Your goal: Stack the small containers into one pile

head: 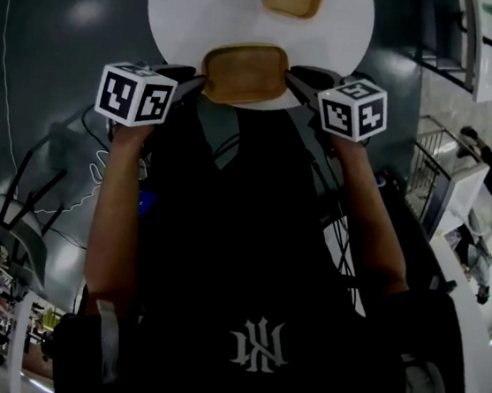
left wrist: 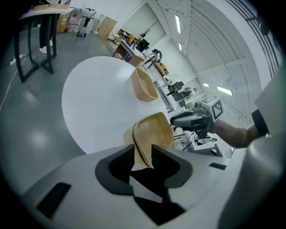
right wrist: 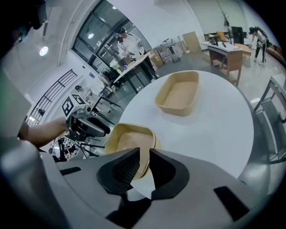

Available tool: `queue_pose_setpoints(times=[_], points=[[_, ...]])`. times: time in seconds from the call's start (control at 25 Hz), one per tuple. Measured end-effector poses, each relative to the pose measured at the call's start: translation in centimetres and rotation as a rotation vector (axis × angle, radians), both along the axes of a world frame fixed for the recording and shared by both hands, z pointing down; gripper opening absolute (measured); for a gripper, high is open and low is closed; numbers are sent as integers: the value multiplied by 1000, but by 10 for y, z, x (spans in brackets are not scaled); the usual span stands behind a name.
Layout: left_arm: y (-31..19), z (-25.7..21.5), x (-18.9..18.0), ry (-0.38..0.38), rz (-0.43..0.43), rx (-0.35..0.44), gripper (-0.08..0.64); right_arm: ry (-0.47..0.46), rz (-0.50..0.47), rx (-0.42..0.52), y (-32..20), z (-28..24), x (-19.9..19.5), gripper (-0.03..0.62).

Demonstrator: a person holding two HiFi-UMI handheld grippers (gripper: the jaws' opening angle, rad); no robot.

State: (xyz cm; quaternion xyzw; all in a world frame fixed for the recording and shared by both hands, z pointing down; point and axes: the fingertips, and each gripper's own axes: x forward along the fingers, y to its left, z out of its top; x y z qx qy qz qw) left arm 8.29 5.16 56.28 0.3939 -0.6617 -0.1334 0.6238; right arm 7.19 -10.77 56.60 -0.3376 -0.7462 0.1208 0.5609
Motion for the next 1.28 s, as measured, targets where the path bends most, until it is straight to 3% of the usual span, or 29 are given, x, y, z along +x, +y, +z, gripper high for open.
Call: queue_pose_setpoints(times=[0.12,0.36,0.56,0.88,1.08,1.28], points=[[2,-10,-5,-29,-2,2,120,-34,5,-18,2,-8,-5,139],[3,-44,-17,-109,51,-15,119,-123,58,-141,13,-43,-25,144],[-3,-71,-34,-145,35,48,117,-196,122,-311,21,-86,-52,144],[-29,-107,-58,-258,41,66,111,-421,70,-339,-13,-138,-77,143],[-66,-115,-52,-268,7,90,103,-475,68,-441,-42,-161,-84,143],[-112,-113,-40,-259,-71,135,101,-477,30,-451,-71,-160,-92,123]])
